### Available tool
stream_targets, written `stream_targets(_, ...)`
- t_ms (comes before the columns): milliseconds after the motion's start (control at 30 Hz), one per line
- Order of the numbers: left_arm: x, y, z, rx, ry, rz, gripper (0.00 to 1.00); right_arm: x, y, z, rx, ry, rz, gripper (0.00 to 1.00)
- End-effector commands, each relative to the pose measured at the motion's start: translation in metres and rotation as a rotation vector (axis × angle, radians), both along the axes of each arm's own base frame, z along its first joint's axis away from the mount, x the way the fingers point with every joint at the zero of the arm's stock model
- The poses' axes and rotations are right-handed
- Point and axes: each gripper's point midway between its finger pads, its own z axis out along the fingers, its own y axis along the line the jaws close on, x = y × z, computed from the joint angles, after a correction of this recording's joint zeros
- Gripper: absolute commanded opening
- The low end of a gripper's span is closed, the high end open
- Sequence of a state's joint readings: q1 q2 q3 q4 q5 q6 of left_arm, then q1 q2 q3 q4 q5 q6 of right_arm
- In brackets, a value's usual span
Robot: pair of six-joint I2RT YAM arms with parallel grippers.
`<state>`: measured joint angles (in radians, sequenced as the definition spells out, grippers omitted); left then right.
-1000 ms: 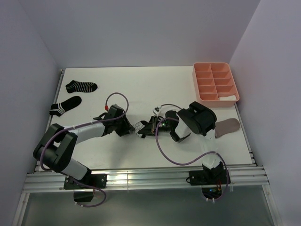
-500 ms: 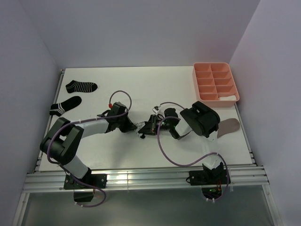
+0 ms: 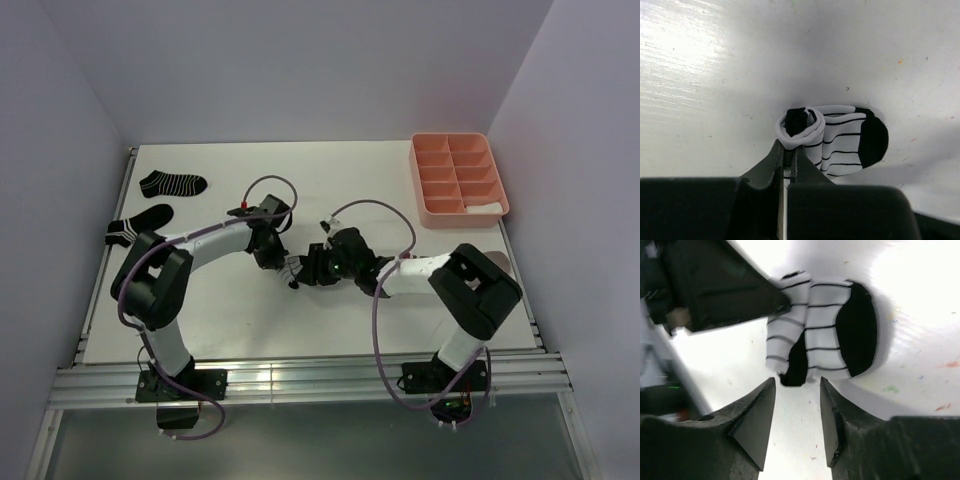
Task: Roll the socks
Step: Roll the sock at the center of the board.
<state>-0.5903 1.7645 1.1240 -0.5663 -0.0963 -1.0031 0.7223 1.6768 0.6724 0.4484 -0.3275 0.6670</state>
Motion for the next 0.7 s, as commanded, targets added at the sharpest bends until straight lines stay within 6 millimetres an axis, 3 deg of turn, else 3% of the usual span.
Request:
stream_targets(0,-0.021,0.024,-0.012,0.193,0.110,-0.058,0.00,0.014,-0.007,0.013,-0.237,-0.234,-0.056,0.50)
stream_targets(33,-0.021,0.022,-0.012,0.195,0.118,-0.065,0.00,0.016,-0.006,0.017,-0.271,-0.274,-0.075,0.50)
stream_targets(67,-0.022,0.021,-0.013,0.196,0.129,-0.072,0.00,0.008,0.008,0.026,-0.280,-0.322,-0.052,0.51)
stream_targets(100,-0.024,0.022,-0.018,0.206,0.150,-0.074,0.00,0.014,0.005,0.030,-0.334,-0.382,-0.089,0.52)
stream_targets(233,-0.023,0.019,-0.020,0.225,0.175,-0.103,0.00,0.007,0.018,0.032,-0.456,-0.511,-0.097,0.55)
stream_targets(267,-0.025,0.022,-0.021,0.253,0.200,-0.115,0.00,0.003,0.035,0.036,-0.495,-0.577,-0.073,0.56)
stream_targets(300,-0.026,0.022,-0.022,0.256,0.204,-0.115,0.00,0.003,0.035,0.036,-0.503,-0.586,-0.065,0.56)
stream_targets(500,-0.027,0.019,-0.023,0.251,0.228,-0.133,0.00,-0.003,0.056,0.021,-0.621,-0.681,-0.032,0.57)
stream_targets(667,-0.030,0.017,-0.026,0.244,0.246,-0.140,0.00,0.002,0.052,0.004,-0.713,-0.705,-0.049,0.56)
